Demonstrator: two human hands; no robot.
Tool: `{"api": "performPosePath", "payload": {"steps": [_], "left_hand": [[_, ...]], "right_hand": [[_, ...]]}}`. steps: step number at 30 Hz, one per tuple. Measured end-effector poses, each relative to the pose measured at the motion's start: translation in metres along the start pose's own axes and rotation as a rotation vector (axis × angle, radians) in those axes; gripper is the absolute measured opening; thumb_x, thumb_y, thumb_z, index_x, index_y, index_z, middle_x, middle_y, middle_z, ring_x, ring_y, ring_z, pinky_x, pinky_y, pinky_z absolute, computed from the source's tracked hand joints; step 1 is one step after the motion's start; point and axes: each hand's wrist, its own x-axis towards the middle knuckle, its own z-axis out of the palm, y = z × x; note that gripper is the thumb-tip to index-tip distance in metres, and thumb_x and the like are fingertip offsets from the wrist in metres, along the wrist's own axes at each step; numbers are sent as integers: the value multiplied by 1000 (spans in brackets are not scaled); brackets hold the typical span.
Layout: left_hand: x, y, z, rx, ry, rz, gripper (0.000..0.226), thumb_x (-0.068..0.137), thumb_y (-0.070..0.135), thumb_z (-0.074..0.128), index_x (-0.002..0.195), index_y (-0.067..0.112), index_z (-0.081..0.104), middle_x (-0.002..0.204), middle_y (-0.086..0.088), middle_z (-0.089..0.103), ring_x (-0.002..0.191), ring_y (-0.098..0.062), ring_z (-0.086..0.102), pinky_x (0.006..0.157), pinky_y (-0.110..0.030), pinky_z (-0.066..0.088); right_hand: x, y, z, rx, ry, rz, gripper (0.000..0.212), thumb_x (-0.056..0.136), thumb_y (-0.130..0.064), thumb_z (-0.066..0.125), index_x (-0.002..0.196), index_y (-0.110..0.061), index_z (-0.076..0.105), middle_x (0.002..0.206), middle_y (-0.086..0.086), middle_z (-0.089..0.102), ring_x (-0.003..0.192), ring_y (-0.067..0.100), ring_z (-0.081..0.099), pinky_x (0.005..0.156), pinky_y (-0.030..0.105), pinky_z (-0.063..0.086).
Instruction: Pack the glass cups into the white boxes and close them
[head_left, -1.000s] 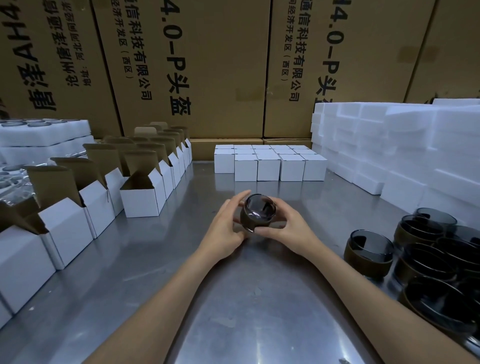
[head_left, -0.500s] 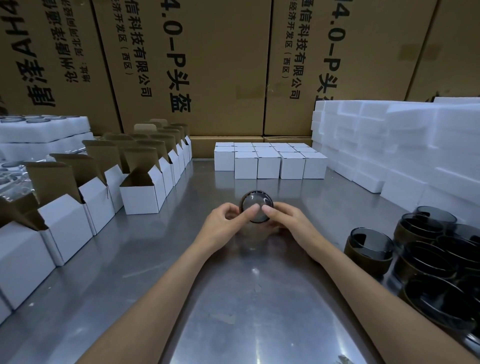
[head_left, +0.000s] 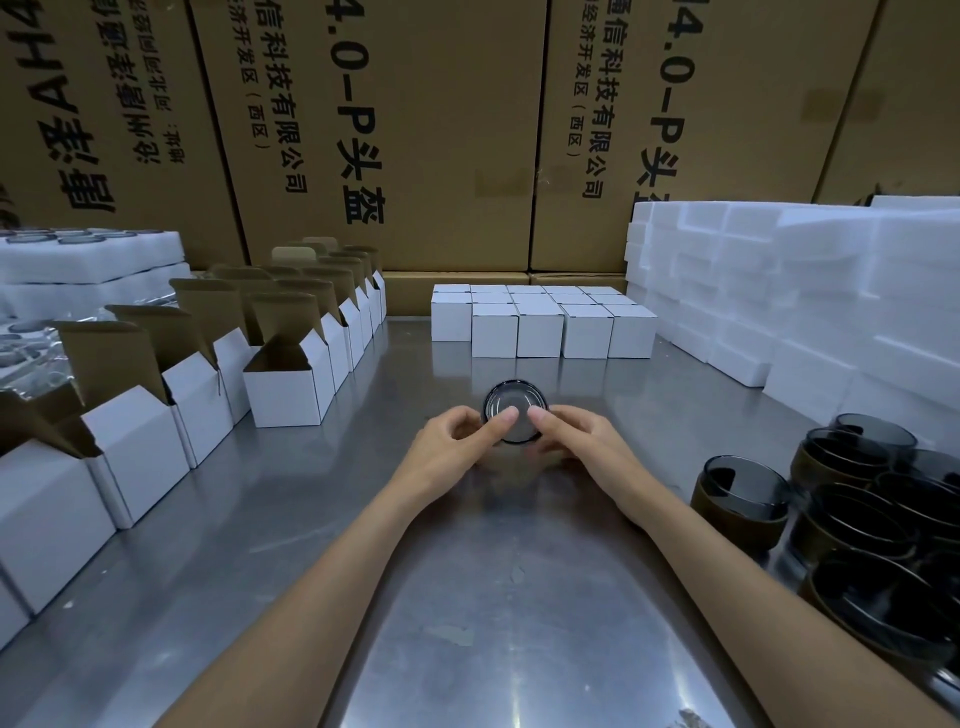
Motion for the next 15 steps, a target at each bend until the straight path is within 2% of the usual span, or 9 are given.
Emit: {"api": "performPosePath", "payload": {"steps": [1,2,4,6,8,11,13,15], "left_hand": [[0,-1,-1,-22,-3,24,48,71,61,66,90,17,66,87,12,70,88,-5,65,79,-22,49],[0,-2,-3,-46,-10,49,38,75,49,72,99,20,67,95,12,70,95,-4,64,81,-18,49],[1,-3,-6,-84,-33,97,36,77,24,78,110,22,64,107,11,68,103,-5,62,87,-16,49],[1,-4,-8,-90,-56,137,48,73,11,80,114,26,59,110,10,65,100,-4,62,84,-12,48],[1,-6,-7,-70,-63,151,55,72,8,81,118,27,55,114,8,62,97,-5,63,81,-10,48],[1,-7,-5,-22,-41,164,60,73,11,81,124,25,52,125,0,59,103,-12,61,88,-18,51],[0,-8,-3,84,10,234,70,73,17,82,134,22,47,132,1,53,112,-13,57,94,-24,48],[0,-8,-2,239,73,364,80,74,24,81,142,25,39,134,6,46,118,-9,50,96,-22,44]], "right_hand": [[0,1,-1,3,5,-24,24,80,-43,69,97,-26,68,92,-6,73,87,5,68,74,14,49],[0,0,-1,4,8,-47,20,82,-30,72,101,-29,66,96,-11,72,91,1,67,74,12,49],[0,1,-1,-6,7,-86,39,79,-11,75,109,-30,61,99,-13,71,93,0,66,75,11,49],[0,1,0,-59,11,-104,55,75,-2,77,119,-26,56,103,-2,70,96,5,64,80,13,50],[0,2,0,-103,15,-122,61,73,0,78,121,-27,53,108,3,68,98,4,63,84,14,49],[2,5,-1,-117,24,-150,62,72,1,78,119,-31,51,109,1,66,98,1,61,82,12,48],[3,6,0,-143,44,-172,64,72,0,79,119,-32,51,107,0,66,100,8,62,85,15,48],[4,8,0,-201,67,-193,64,72,-4,80,121,-33,50,106,-3,65,102,15,62,89,22,48]]}}
